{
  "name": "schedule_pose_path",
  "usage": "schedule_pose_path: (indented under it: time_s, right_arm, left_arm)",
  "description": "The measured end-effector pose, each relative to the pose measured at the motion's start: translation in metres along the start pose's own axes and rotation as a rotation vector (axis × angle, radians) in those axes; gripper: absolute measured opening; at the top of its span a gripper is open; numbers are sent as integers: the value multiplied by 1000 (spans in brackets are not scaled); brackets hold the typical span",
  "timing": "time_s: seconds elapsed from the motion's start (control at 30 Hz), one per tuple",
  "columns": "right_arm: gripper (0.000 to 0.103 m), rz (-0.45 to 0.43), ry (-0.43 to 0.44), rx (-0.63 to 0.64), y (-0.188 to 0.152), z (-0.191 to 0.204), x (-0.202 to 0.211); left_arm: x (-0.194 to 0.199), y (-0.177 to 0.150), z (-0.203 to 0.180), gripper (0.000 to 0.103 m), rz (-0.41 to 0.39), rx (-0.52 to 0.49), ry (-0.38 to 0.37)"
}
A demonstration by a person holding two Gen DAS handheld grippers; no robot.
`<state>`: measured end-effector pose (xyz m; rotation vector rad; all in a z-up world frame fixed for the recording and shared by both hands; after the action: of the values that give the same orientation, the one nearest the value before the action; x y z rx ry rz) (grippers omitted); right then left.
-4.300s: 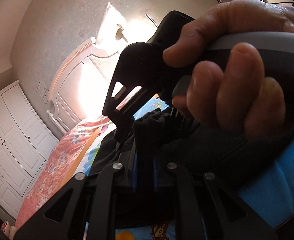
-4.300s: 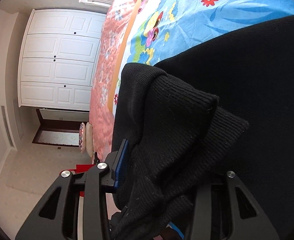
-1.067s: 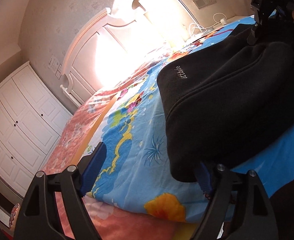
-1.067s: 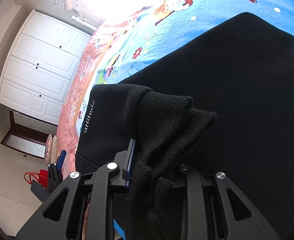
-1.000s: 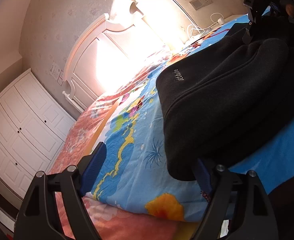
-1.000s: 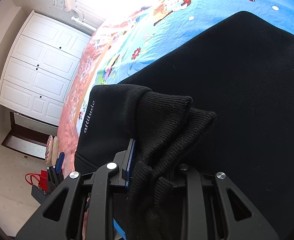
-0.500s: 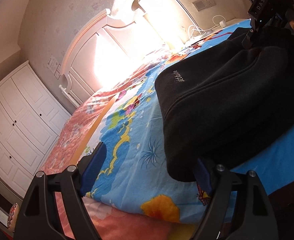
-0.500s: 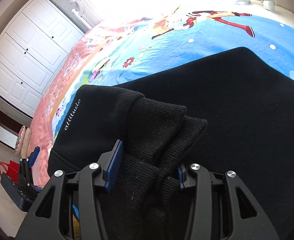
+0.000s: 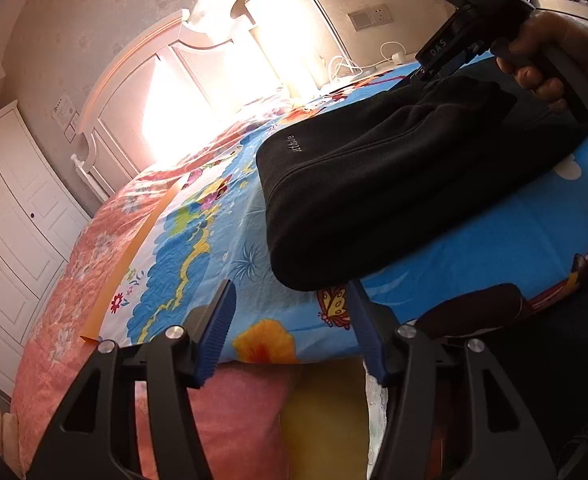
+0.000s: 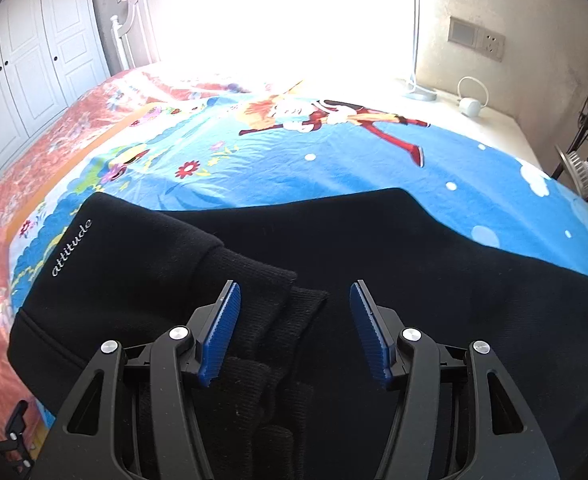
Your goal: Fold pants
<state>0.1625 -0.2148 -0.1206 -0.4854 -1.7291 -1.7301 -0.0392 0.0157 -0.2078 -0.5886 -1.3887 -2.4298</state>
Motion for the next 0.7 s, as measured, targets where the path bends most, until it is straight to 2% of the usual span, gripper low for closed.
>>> schedule_pose_path:
  time_s: [0.1, 0.17, 0.23, 0.27, 0.33, 0.37, 0.4, 0.47, 0.5, 0.57, 0.6, 0.63, 0.67, 0.7]
  right_arm:
    - [82, -72, -68, 26, 6, 0, 14]
    - [88, -103, -93, 38, 9, 3, 23]
    - [88, -106, -118, 38, 10, 8, 32]
    - [88, -101, -116, 41, 10, 12, 35]
    - [93, -77, -81, 46, 6, 21, 42]
    - [95, -71, -84, 50, 5, 26, 44]
    - [97, -73, -95, 52, 3, 30, 47]
    - [97, -95, -99, 56, 0, 38, 52]
    - [98, -107, -99, 56, -1, 40, 54]
    - [98, -102, -87, 44, -3, 43, 56]
    - [98, -83, -78, 31, -5, 44, 55]
    - [98, -57, -50, 16, -7, 44, 52]
    - [98, -35, -14, 2, -10, 44, 50]
    - [98, -19, 19, -9, -13, 44, 49]
  left_arm:
    - [7, 21, 8, 41, -57, 109, -12]
    - [4, 37, 18, 37, -87, 218, -49]
    - [-8, 53, 30, 29, -96, 341, -93]
    - [-16, 60, 36, 24, -78, 411, -116]
    - [-40, 74, 48, 23, -5, 544, -167]
    - [-53, 78, 54, 26, 39, 617, -197]
    - [-65, 80, 58, 35, 82, 683, -229]
    - [-77, 87, 65, 42, 104, 744, -211]
    - [-78, 93, 67, 60, 99, 738, -183]
    - [-82, 105, 71, 84, 101, 718, -150]
    - [-83, 110, 74, 90, 95, 717, -139]
    - [-80, 112, 76, 93, 56, 717, -142]
    - [-78, 116, 78, 97, 4, 693, -132]
    - [-78, 121, 78, 99, -5, 638, -95]
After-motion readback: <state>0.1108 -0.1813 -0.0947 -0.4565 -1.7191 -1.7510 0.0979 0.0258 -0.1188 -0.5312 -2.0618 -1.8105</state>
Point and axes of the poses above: each gripper's, at about its wrist camera, not at the fingertips, and x roughly against the way its jaws point, z to its left, y to its top, the point moved 1 cm from there along -x, roughly the way its jaws point, and after that the axes turned 6 degrees about -z, right-handed, at the moved point
